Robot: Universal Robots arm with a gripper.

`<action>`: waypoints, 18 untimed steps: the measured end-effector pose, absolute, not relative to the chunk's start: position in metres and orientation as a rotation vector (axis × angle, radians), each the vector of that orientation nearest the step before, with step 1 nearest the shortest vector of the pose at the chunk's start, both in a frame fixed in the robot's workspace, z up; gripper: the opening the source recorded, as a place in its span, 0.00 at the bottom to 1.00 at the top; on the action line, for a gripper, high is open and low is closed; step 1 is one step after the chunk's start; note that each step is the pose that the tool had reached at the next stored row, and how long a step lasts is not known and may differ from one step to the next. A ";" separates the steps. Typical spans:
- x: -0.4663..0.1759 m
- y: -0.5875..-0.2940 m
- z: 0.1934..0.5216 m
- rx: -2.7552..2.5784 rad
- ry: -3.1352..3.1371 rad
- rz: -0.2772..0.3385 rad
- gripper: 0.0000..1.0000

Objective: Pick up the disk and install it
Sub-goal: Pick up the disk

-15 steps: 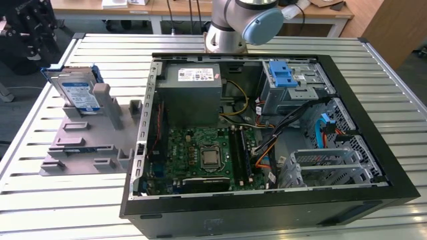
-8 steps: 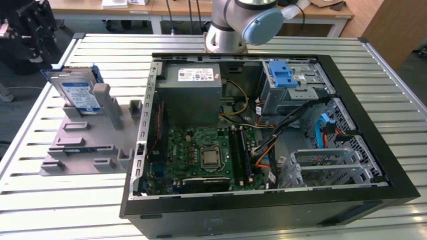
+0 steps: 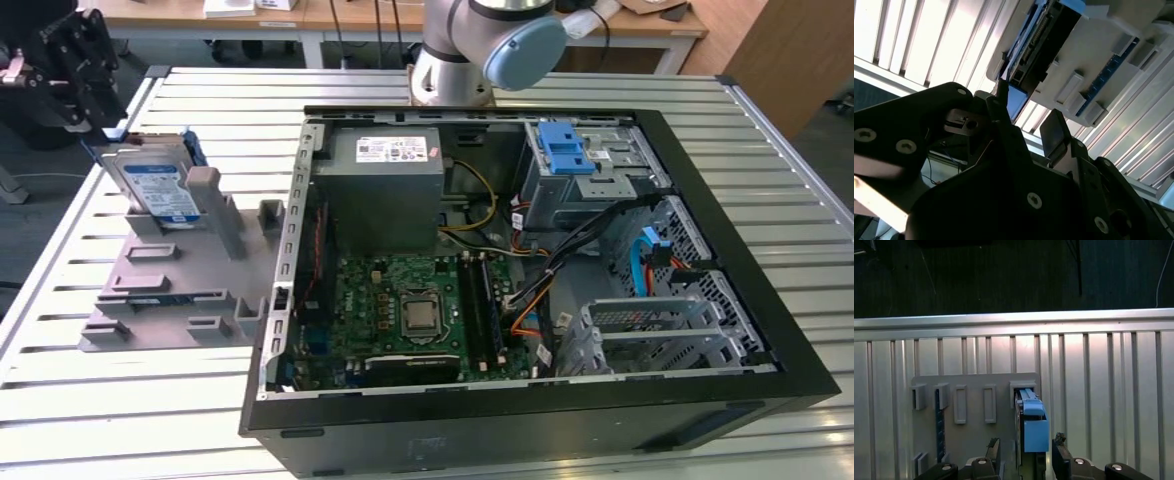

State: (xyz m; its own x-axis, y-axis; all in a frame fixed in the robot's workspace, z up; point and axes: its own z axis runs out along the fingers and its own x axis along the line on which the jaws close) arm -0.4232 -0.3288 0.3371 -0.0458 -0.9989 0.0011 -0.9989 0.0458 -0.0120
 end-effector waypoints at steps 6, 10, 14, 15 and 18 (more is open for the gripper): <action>-0.424 -0.327 0.331 -2.165 2.266 -0.015 0.53; -0.425 -0.326 0.327 -2.166 2.265 -0.016 0.53; -0.427 -0.326 0.322 -2.168 2.261 -0.017 0.53; -0.428 -0.326 0.321 -2.168 2.261 -0.017 0.53; -0.429 -0.326 0.317 -2.168 2.261 -0.017 0.53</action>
